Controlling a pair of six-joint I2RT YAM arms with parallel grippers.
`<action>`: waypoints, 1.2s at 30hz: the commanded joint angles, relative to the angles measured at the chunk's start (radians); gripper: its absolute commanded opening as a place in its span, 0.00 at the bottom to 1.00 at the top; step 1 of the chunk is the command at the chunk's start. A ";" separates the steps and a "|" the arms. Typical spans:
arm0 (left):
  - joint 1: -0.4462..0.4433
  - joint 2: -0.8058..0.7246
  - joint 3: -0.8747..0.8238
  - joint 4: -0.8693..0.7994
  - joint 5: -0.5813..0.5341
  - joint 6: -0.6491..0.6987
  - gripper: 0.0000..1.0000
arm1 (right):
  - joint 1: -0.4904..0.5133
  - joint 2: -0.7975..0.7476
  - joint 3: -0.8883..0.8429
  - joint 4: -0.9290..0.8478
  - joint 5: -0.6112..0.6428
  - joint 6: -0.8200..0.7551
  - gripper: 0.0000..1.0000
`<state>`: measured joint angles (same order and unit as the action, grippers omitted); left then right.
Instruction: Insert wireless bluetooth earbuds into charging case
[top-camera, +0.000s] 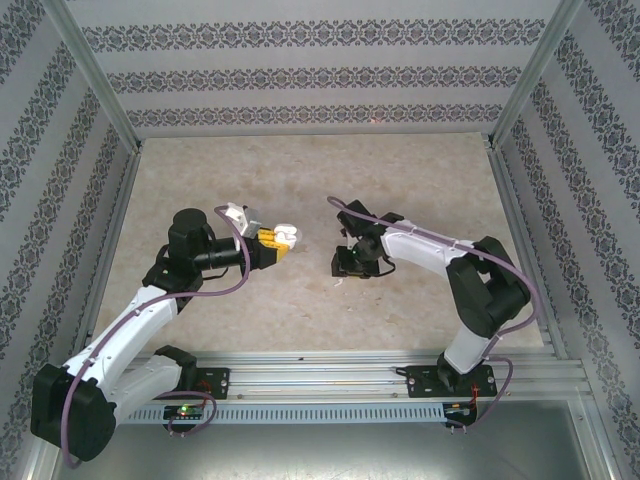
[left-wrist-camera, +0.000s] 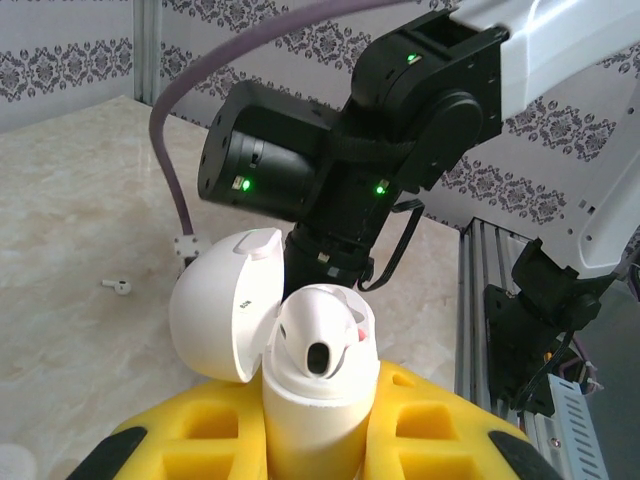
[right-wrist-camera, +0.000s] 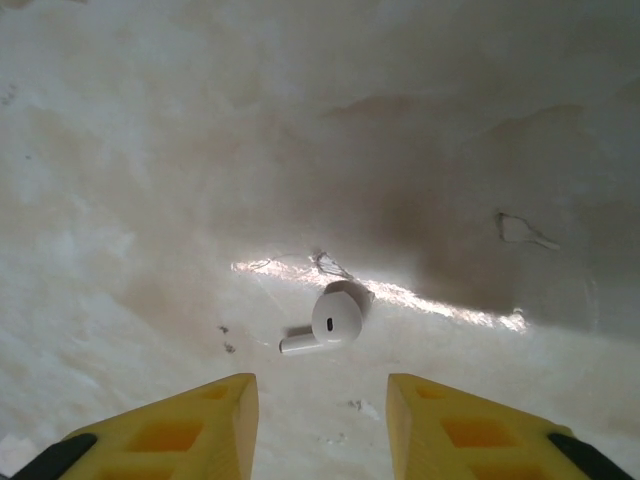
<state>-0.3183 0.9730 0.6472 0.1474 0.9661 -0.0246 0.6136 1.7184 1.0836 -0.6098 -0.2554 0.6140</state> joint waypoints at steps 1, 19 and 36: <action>0.013 -0.010 -0.009 -0.006 0.004 0.030 0.00 | 0.013 0.038 0.005 0.007 0.038 -0.017 0.36; 0.013 0.005 -0.003 -0.016 0.001 0.038 0.00 | 0.035 0.129 0.058 -0.016 0.076 -0.054 0.34; 0.012 -0.004 -0.001 -0.042 -0.003 0.059 0.00 | 0.071 0.101 0.138 -0.117 0.137 -0.100 0.15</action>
<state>-0.3183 0.9806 0.6468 0.1150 0.9630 0.0090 0.6708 1.8603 1.1896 -0.6765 -0.1650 0.5411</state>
